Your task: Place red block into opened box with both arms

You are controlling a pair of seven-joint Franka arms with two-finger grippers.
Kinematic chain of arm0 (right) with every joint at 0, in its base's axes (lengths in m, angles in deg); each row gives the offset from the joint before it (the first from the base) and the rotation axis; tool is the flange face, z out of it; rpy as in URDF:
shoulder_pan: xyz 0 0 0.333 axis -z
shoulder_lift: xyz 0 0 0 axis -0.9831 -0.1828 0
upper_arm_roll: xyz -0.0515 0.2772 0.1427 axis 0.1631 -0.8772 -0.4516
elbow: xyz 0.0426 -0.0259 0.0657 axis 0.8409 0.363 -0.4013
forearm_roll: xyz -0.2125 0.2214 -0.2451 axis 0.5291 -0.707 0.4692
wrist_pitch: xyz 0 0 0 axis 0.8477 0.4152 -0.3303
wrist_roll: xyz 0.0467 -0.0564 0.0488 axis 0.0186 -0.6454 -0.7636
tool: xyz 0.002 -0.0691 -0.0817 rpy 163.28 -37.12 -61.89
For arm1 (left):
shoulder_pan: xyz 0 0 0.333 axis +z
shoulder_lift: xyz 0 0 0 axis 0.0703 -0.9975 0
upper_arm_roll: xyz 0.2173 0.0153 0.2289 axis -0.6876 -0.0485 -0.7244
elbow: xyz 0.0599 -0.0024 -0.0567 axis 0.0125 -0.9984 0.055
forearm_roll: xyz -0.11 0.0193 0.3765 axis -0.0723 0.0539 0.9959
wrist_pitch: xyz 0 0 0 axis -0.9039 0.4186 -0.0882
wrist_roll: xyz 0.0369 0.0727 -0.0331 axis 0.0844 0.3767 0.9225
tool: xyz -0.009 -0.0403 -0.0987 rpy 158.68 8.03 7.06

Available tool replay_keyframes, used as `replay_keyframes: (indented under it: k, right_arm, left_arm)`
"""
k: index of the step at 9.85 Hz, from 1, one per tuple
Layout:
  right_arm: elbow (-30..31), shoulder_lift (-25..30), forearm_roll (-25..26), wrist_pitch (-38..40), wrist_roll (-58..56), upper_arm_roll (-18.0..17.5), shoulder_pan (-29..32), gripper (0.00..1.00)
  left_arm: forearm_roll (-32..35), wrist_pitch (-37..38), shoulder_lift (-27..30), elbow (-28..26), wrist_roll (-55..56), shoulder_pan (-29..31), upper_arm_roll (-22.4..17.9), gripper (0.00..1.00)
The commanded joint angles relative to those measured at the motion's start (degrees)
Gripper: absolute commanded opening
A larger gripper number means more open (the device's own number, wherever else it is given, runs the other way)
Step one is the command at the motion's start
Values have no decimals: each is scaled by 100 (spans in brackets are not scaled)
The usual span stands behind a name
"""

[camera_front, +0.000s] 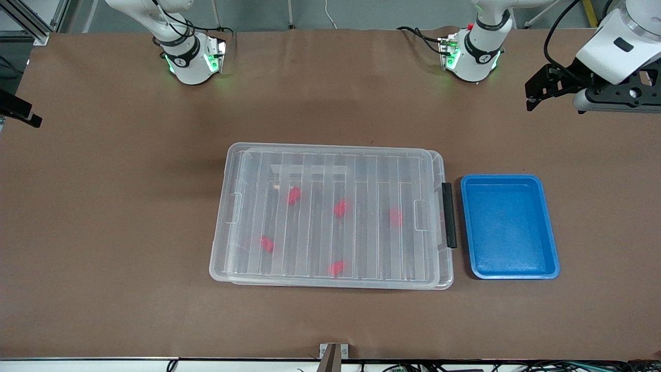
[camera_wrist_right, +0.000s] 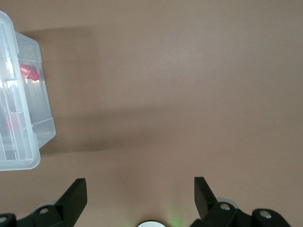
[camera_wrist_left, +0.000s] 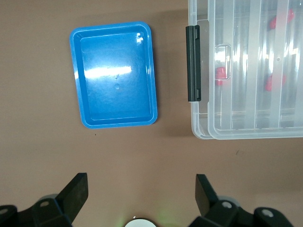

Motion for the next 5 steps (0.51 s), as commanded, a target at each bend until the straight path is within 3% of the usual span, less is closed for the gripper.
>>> replay_keyframes:
  k: [1, 5]
  right_arm:
    - [55, 60, 150, -20, 384, -121, 2, 100]
    - [-6, 25, 124, -82, 69, -121, 90, 100]
  left_arm:
    - [-37, 56, -115, 9, -1, 13, 15, 100]
    - [-54, 65, -106, 9, -88, 31, 15, 100]
